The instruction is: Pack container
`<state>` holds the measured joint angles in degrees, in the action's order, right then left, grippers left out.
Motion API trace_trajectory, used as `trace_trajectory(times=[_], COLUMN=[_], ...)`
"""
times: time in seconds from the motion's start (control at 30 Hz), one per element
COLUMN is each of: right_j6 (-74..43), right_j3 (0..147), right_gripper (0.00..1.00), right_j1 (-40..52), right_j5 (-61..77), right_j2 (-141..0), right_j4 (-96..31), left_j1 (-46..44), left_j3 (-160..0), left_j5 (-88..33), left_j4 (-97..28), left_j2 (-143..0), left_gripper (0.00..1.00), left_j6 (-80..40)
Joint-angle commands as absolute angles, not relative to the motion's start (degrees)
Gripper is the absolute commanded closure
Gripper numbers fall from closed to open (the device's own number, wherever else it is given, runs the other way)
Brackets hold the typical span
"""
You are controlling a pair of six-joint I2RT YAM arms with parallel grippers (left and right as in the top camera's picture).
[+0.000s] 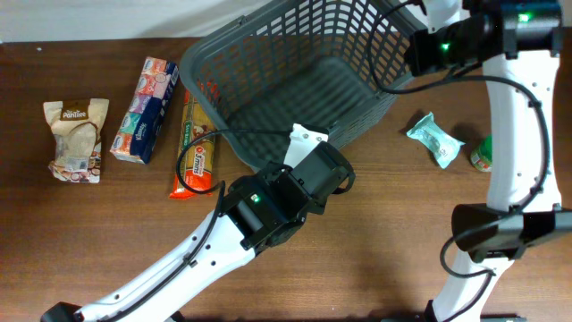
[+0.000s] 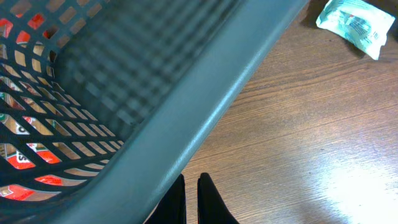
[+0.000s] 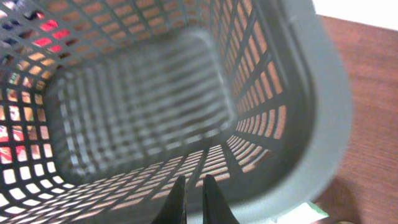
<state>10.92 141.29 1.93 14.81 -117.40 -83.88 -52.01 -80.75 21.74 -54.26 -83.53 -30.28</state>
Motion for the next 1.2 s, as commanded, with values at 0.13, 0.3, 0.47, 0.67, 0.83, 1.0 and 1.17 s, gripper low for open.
trace_trajectory(times=[0.13,0.3,0.47,0.67,0.83,1.0,1.17], right_j6=[12.1,12.2,12.3,12.2,12.2,12.2,12.0], right_j3=[140.0,140.0,140.0,140.0,140.0,140.0,140.0], right_gripper=[0.96,0.96,0.96,0.96,0.96,0.96,0.96], right_j1=[2.7,2.7,2.6,2.6,2.6,2.6,2.6], right_j5=[14.7,14.7,14.7,14.7,14.7,14.3,14.3], right_j2=[-119.7,-121.0,-121.3,-121.3,-121.3,-121.3,-121.2], right_j4=[-83.0,-83.0,-83.5,-84.2,-84.7,-85.3,-86.6], left_j1=[-52.0,-52.0,-51.4,-47.3,-45.1,-44.4,-43.8], left_j3=[-81.9,-81.9,-81.9,-81.9,-81.9,-81.9,-81.9], left_j5=[23.2,23.2,23.6,23.5,23.6,23.6,23.9], left_j4=[-54.5,-54.5,-54.5,-54.7,-54.7,-54.5,-54.5], left_j2=[-84.3,-84.3,-84.3,-84.3,-84.3,-84.3,-84.3], left_gripper=[0.98,0.98,0.98,0.98,0.98,0.98,0.98], left_j6=[-33.0,-33.2,-33.2,-33.1,-32.5,-31.8,-31.2])
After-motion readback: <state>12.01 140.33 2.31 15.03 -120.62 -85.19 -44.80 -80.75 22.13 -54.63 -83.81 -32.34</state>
